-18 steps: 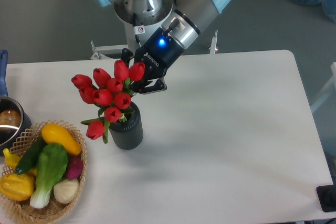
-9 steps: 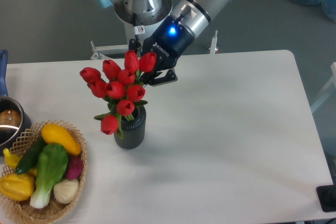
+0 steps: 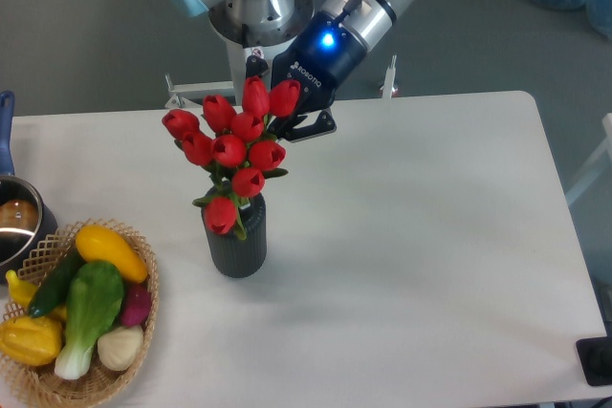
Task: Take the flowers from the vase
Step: 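Lift the gripped tulips upward out of the black vase, then carry the tulip bunch away from the vase, holding it aloft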
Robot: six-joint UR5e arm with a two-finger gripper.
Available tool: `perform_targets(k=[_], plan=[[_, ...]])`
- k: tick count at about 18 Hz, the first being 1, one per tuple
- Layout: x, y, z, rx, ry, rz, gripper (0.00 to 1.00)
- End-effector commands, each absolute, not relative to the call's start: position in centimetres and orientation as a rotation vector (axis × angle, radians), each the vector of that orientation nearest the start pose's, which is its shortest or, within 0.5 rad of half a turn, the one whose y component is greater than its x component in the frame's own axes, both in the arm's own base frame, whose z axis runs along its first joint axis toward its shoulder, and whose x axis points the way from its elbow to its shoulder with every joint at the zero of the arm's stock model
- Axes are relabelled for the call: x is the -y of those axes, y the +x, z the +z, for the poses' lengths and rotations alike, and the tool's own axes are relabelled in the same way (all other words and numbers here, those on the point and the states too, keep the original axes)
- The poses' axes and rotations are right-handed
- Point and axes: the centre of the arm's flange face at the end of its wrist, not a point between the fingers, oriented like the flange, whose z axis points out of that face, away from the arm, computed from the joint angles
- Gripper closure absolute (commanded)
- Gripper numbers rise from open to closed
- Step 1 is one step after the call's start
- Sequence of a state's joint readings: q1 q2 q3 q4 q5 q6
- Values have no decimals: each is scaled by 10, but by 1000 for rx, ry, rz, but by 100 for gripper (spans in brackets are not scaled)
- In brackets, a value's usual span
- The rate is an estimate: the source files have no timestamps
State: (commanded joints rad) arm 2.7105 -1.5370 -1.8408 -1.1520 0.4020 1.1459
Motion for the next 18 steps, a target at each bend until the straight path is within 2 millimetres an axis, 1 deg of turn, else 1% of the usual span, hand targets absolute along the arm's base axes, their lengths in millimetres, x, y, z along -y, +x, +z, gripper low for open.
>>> perform_targets(k=[5, 10, 13, 16, 18], plan=[[-397, -348, 484, -108, -1893, -396, 100], [-392, -353, 490, -94, -1826, -411, 100], [-391, -357, 498, -76, -1820, -413, 100], [-381, -371, 512, -69, -1812, -369, 100], [-375, -382, 516, -63, -1812, -340, 100]])
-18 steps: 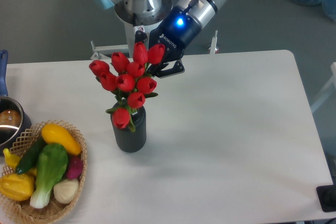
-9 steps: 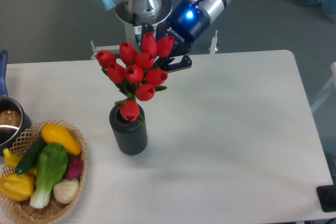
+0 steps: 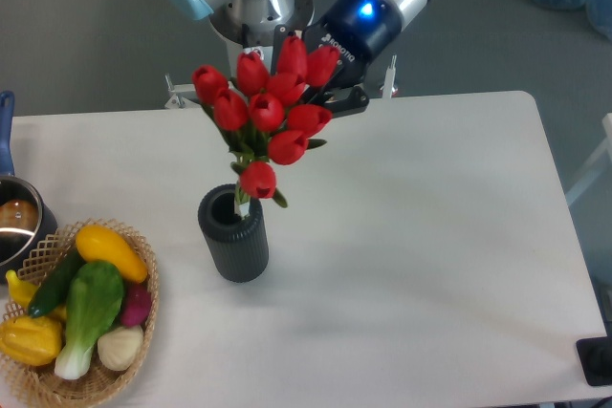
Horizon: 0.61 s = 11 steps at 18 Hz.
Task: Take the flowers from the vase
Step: 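Carry the tulip bunch away from the vase, holding it aloft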
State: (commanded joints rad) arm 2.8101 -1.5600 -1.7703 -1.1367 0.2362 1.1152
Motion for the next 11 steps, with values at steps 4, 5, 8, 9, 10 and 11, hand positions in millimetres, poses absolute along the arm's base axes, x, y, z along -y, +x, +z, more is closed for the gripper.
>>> perform_targets(k=[4, 5, 8, 9, 10, 11], plan=[[-358, -414, 514, -101, -1804, -207, 100], [-357, -422, 510, -124, -1805, -169, 100], [-353, -438, 496, -192, -1872, -54, 100], [-353, -445, 486, -232, -1905, -11, 100], [-351, -451, 477, -285, -1931, 38, 100], [-349, -459, 466, -350, -1939, 87, 100]])
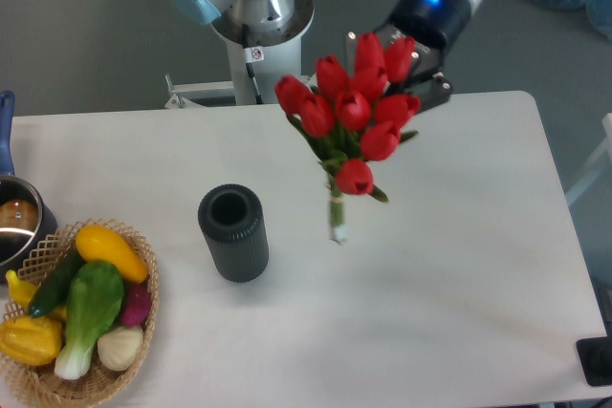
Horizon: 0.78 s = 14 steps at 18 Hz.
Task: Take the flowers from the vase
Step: 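Carry the tulip bunch away from the vase, holding it aloft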
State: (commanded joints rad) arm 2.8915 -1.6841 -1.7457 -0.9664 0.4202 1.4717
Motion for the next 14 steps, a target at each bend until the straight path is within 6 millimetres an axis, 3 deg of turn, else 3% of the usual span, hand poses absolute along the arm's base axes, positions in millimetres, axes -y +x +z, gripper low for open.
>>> perform_targets(k=[4, 8, 10, 14], plan=[[-323, -502, 428, -404, -1943, 166, 100], [-306, -529, 420, -366, -1985, 186, 100], [-302, -538, 418, -370, -2086, 212, 100], [-301, -537, 408, -393, -2291, 239, 100]])
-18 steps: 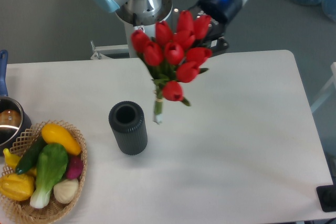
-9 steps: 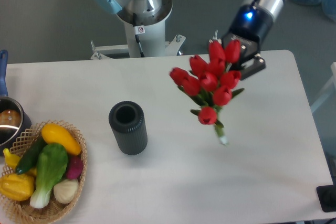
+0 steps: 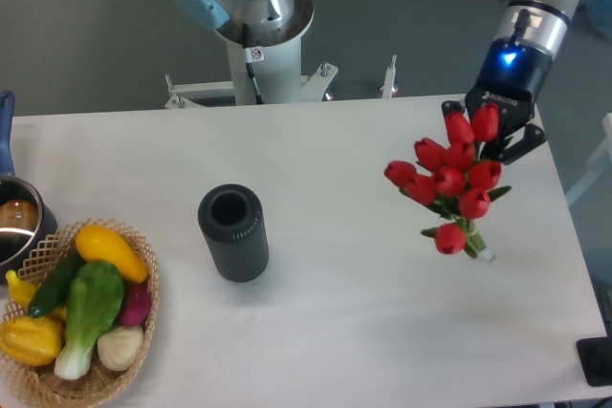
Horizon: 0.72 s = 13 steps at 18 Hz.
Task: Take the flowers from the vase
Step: 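Carry the tulip bunch away from the vase, holding it aloft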
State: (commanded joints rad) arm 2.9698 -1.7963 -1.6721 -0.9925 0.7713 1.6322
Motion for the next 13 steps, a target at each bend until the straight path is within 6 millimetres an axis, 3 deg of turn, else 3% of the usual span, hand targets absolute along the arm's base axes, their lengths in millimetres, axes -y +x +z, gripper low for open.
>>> perform_targets(k=[3, 5, 8, 13], plan=[[-299, -538, 416, -402, -2323, 267, 100], [-300, -540, 432, -407, -2371, 309, 100], [-318, -525, 448, -413, -2546, 341, 100], [-352, -502, 453, -520, -2777, 324, 100]])
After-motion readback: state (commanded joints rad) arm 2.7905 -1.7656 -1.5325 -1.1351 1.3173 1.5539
